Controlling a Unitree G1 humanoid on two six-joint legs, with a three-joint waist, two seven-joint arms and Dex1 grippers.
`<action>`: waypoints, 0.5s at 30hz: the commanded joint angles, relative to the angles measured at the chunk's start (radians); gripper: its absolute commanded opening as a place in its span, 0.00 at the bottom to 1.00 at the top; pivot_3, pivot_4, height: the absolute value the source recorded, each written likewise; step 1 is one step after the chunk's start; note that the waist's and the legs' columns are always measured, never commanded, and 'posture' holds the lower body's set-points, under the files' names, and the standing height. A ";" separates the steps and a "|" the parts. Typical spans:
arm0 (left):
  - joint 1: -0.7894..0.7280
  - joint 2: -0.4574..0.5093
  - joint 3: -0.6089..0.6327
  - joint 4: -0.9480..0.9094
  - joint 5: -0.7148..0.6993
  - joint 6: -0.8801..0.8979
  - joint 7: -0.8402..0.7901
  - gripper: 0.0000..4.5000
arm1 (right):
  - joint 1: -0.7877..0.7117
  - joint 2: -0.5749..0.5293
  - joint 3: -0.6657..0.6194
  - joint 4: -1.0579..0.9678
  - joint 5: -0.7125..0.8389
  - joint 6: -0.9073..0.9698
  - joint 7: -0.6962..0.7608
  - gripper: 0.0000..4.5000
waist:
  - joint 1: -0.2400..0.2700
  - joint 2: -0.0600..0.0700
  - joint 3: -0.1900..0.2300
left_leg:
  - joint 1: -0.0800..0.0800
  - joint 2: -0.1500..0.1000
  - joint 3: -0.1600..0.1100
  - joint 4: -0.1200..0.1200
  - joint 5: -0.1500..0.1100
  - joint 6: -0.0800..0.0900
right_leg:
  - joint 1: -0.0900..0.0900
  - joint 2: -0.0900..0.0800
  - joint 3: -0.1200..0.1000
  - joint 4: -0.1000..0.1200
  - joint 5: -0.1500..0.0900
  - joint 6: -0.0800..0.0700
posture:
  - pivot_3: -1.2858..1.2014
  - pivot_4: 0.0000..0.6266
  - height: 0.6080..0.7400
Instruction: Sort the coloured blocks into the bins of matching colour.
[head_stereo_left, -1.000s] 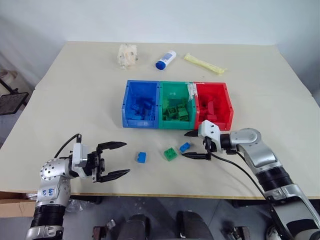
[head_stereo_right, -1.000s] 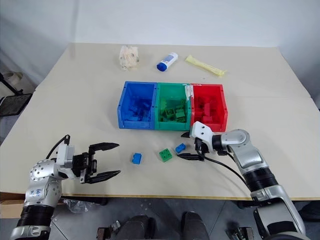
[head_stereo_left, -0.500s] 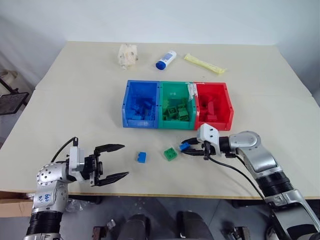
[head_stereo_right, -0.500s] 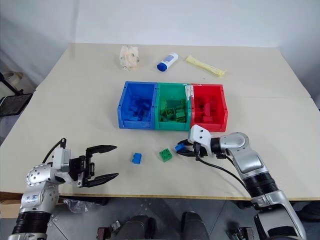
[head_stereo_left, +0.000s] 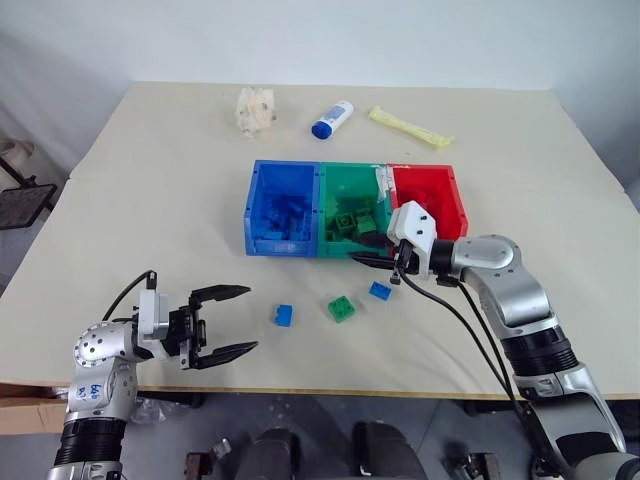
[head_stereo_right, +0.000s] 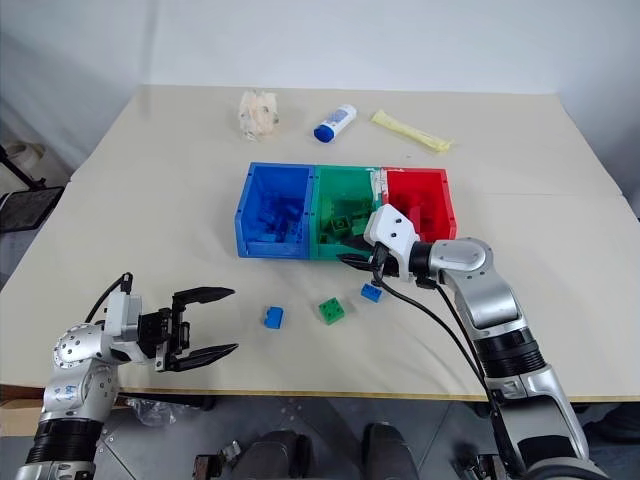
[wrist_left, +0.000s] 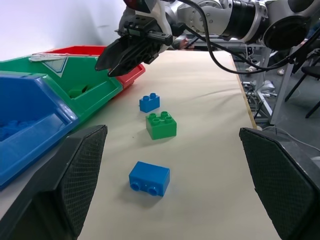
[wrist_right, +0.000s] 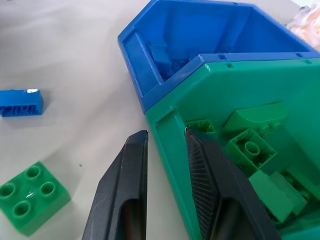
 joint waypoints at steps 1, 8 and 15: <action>0.015 0.012 0.018 -0.018 -0.018 -0.002 -0.003 1.00 | 0.043 -0.065 -0.012 -0.081 0.024 0.018 0.054 0.26 | 0.000 0.000 0.000 | 0.000 0.000 0.000 0.000 0.000 0.000 | 0.000 0.000 0.000 0.000 0.000 0.000 | 0.52 0.24 1.00; 0.014 0.010 0.014 -0.010 -0.015 -0.003 0.000 1.00 | 0.156 -0.157 -0.025 -0.174 0.042 0.086 0.083 0.67 | -0.002 0.000 0.000 | 0.000 0.000 0.000 0.000 0.000 0.000 | 0.000 0.000 0.000 -0.001 0.000 0.000 | 0.52 0.24 1.00; -0.013 0.000 0.002 0.013 -0.008 -0.006 -0.001 1.00 | 0.181 -0.146 -0.001 -0.118 0.008 0.105 0.042 0.73 | -0.001 0.000 0.000 | 0.000 0.000 0.000 0.000 0.000 0.000 | 0.000 0.000 0.001 -0.001 0.000 0.000 | 0.52 0.24 1.00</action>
